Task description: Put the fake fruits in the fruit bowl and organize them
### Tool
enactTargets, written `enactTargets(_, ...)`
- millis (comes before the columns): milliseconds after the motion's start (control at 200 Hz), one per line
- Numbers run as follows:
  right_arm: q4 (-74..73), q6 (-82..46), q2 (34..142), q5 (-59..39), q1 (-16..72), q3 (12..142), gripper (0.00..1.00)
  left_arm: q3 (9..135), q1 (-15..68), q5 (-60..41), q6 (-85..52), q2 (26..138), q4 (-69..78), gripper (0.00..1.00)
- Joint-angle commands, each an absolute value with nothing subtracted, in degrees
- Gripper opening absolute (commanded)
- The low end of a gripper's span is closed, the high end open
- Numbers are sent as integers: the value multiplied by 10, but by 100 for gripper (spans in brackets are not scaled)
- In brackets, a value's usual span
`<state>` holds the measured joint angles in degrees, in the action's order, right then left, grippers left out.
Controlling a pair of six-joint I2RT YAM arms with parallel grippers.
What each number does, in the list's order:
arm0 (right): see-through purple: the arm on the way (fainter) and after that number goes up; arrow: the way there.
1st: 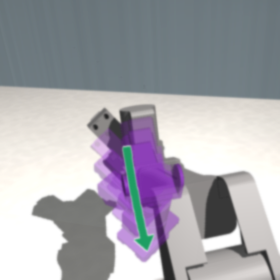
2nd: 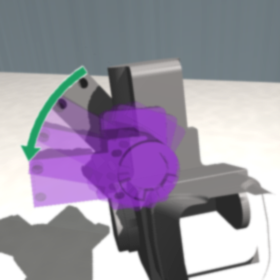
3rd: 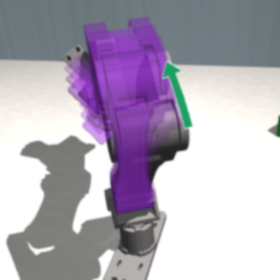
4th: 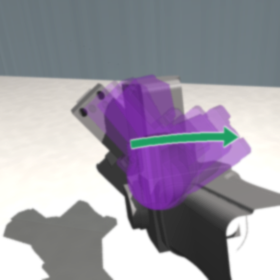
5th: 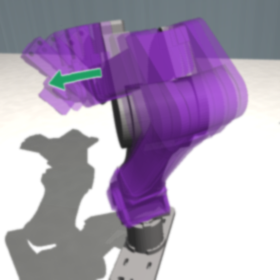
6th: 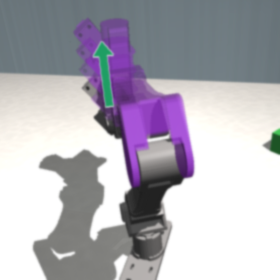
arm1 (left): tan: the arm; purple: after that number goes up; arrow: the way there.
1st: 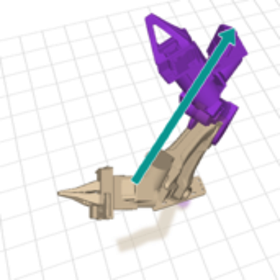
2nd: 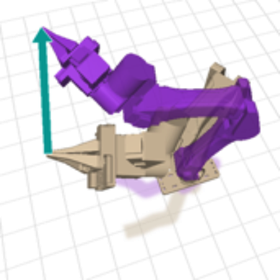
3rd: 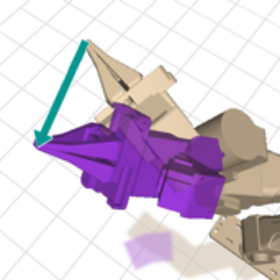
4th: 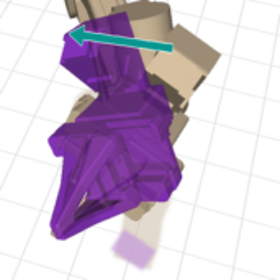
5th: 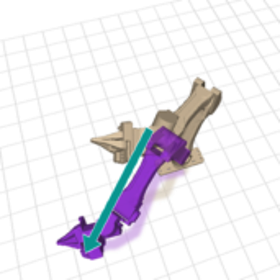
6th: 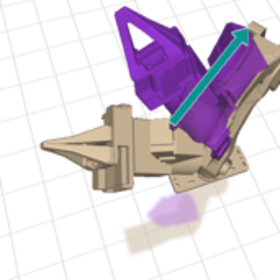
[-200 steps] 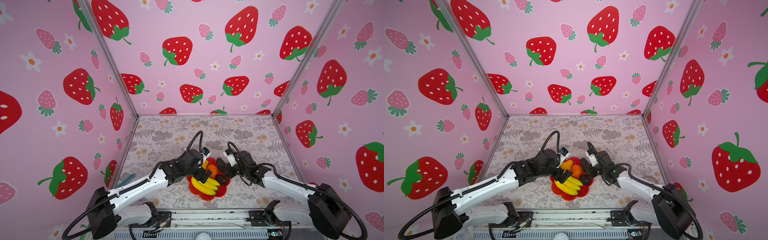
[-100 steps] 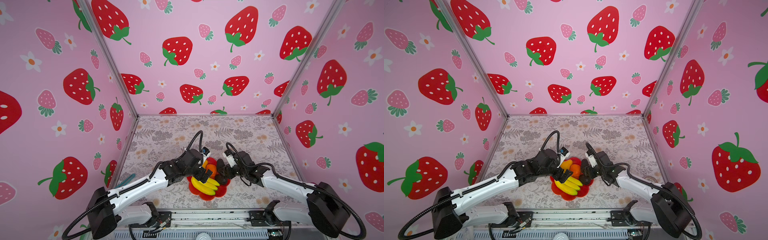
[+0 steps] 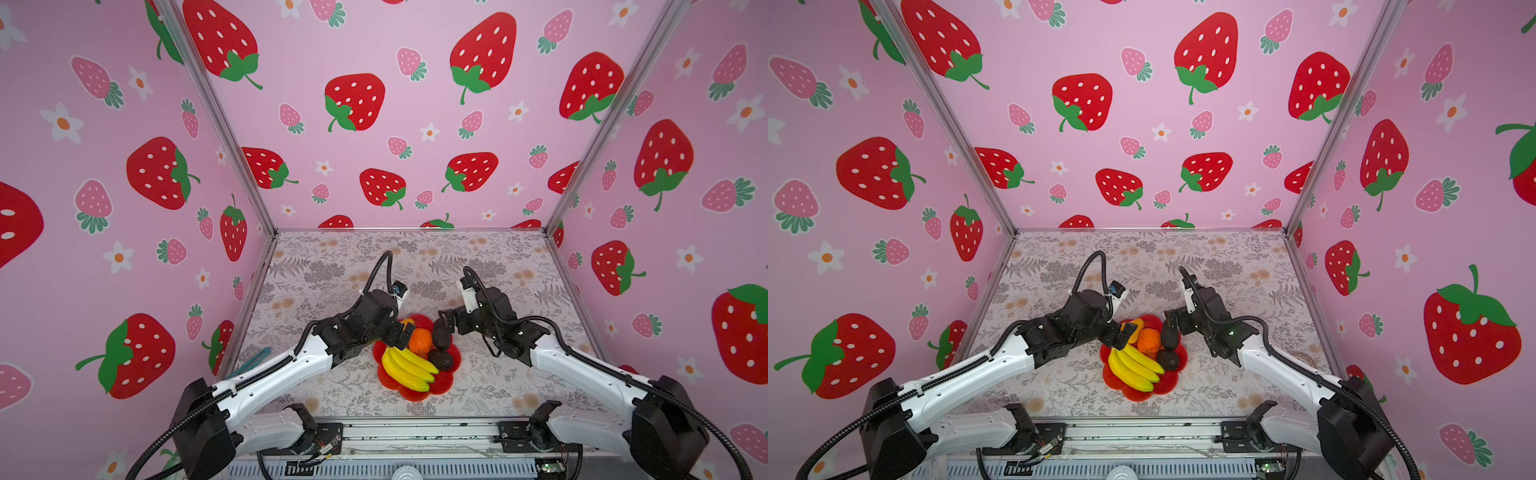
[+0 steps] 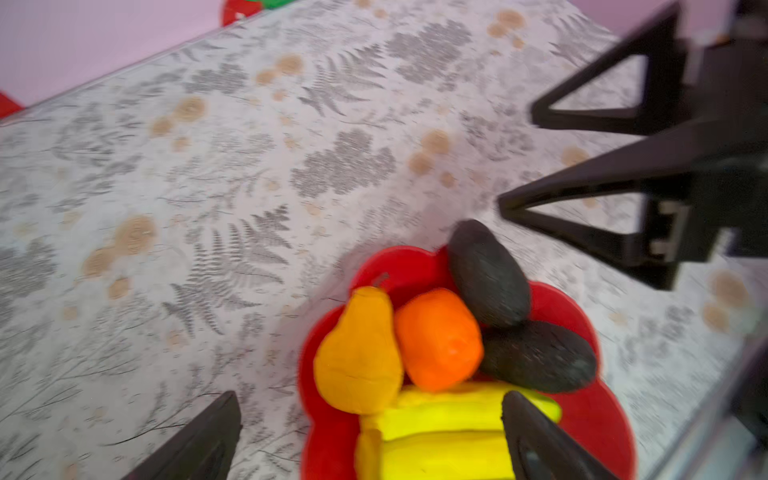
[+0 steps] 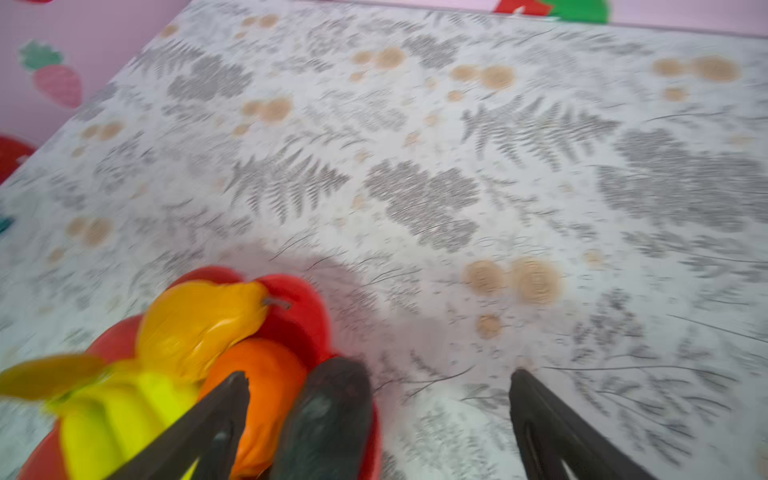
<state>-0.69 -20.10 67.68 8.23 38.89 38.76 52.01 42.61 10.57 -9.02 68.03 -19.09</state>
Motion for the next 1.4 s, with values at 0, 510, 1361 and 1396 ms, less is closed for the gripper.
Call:
enactTargets(0,-89,-214,667,220,329,358,99,517,334,220,-136,675,-153,99)
enactTargets(510,-602,-15,831,301,147,183,99,254,113,328,-17,779,335,99)
enactTargets(1361,-727,-2,902,110,76,150,99,247,18,156,-45,885,460,99)
enactTargets(1396,-727,-2,902,111,77,150,99,247,18,157,-45,886,460,99)
